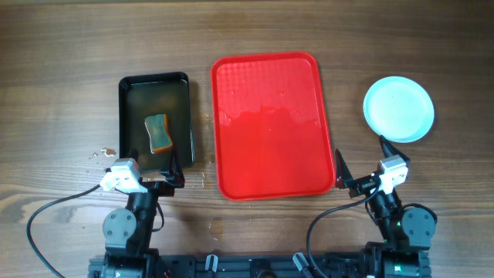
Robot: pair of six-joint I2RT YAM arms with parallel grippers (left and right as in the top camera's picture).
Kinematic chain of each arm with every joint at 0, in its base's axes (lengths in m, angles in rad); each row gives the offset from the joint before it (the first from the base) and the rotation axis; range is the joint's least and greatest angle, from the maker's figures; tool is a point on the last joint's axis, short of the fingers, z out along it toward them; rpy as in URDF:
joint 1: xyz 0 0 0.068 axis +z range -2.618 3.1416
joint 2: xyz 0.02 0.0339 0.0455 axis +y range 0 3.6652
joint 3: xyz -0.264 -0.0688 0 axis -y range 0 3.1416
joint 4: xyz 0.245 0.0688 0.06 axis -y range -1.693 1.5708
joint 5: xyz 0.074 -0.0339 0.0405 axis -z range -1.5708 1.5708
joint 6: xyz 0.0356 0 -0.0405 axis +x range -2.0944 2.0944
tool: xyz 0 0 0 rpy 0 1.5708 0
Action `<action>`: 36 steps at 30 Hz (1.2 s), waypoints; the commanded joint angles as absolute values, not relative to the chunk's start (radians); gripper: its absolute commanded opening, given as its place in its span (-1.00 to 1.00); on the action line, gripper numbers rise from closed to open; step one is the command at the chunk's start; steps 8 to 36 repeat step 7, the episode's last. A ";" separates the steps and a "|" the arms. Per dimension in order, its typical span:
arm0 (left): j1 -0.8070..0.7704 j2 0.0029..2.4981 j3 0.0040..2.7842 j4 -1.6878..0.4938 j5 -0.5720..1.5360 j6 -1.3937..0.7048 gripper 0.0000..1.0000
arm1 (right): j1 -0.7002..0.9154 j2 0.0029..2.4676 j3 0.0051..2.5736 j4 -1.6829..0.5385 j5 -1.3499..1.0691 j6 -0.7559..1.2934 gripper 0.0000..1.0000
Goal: Clean dirty plates on tray and stack at the side
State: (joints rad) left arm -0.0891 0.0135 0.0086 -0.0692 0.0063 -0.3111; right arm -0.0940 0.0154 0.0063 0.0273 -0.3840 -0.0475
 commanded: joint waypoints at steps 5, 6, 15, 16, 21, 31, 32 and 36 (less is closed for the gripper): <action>-0.094 0.007 0.006 -0.075 0.019 -0.295 1.00 | -0.090 0.005 0.005 0.033 -0.381 -0.052 1.00; -0.094 0.007 0.006 -0.075 0.019 -0.295 1.00 | -0.090 0.005 0.005 0.033 -0.381 -0.052 1.00; -0.094 0.007 0.006 -0.075 0.018 -0.295 1.00 | -0.090 0.005 0.005 0.033 -0.381 -0.052 0.99; -0.094 0.007 0.006 -0.075 0.018 -0.295 1.00 | -0.090 0.005 0.005 0.033 -0.381 -0.052 0.99; -0.094 0.007 0.006 -0.075 0.018 -0.295 1.00 | -0.090 0.005 0.005 0.033 -0.381 -0.052 0.99; -0.094 0.007 0.006 -0.075 0.018 -0.295 1.00 | -0.090 0.005 0.005 0.033 -0.381 -0.052 0.99; -0.094 0.007 0.006 -0.075 0.018 -0.295 1.00 | -0.090 0.005 0.005 0.033 -0.381 -0.052 0.99; -0.094 0.007 0.006 -0.075 0.018 -0.295 1.00 | -0.090 0.005 0.005 0.033 -0.381 -0.052 0.99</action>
